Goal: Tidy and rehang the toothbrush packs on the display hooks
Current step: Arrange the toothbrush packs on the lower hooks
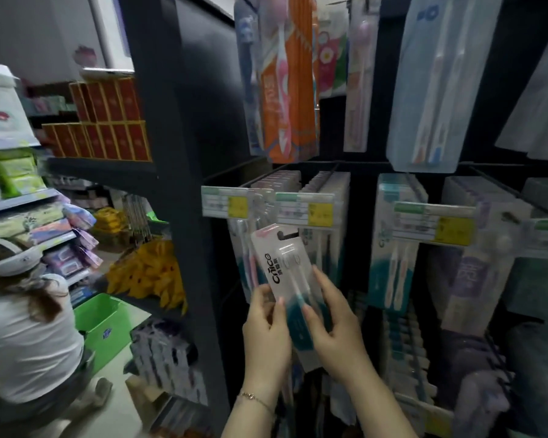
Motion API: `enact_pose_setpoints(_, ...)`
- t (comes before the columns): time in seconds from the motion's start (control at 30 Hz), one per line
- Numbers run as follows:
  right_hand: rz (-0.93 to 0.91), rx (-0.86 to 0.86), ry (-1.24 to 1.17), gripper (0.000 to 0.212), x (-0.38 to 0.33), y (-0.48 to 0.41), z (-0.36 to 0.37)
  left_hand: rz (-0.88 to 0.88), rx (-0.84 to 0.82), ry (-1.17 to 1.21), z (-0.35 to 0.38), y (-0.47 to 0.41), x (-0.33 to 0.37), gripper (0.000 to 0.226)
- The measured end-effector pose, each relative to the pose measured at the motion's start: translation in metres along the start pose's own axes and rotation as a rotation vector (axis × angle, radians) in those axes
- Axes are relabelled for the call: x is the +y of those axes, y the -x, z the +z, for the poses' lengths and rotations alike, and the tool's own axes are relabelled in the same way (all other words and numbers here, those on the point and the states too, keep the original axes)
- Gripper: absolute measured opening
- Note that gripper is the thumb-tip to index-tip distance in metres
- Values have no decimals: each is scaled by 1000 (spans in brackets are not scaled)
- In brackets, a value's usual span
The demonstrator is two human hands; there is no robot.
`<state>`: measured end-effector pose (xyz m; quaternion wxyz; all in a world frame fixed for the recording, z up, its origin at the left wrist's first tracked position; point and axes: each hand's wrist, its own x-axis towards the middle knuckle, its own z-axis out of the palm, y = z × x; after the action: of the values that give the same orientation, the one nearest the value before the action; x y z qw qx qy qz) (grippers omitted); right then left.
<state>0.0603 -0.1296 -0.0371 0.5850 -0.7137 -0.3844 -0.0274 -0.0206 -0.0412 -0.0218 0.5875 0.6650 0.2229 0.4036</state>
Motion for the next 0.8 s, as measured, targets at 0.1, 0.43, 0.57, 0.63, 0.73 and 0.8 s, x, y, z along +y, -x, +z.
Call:
enact_pose_setpoints(0.1, -12, -44, 36, 64, -7, -8, 13, 2, 10, -4, -14, -8, -4, 18)
enact_pose_setpoints(0.43, -40, -22, 98, 60, -30, -24, 50, 28, 17, -1, -49, -32, -3, 13)
enact_pose_setpoints(0.57, -26, 29, 68, 59, -37, -30, 55, 32, -17, 16, -54, -45, 3, 19)
enact_pose_setpoints(0.63, -13, 69, 54, 58, -41, -32, 57, 24, -48, 36, -55, -51, 8, 21)
enact_pose_setpoints(0.73, -8, 113, 53, 54, -48, -36, 57, 17, -76, 25, -55, -61, 13, 22)
enact_pose_setpoints(0.8, -20, 142, 72, 50, -50, -40, 58, 17, -88, 5, -55, -66, 14, 25)
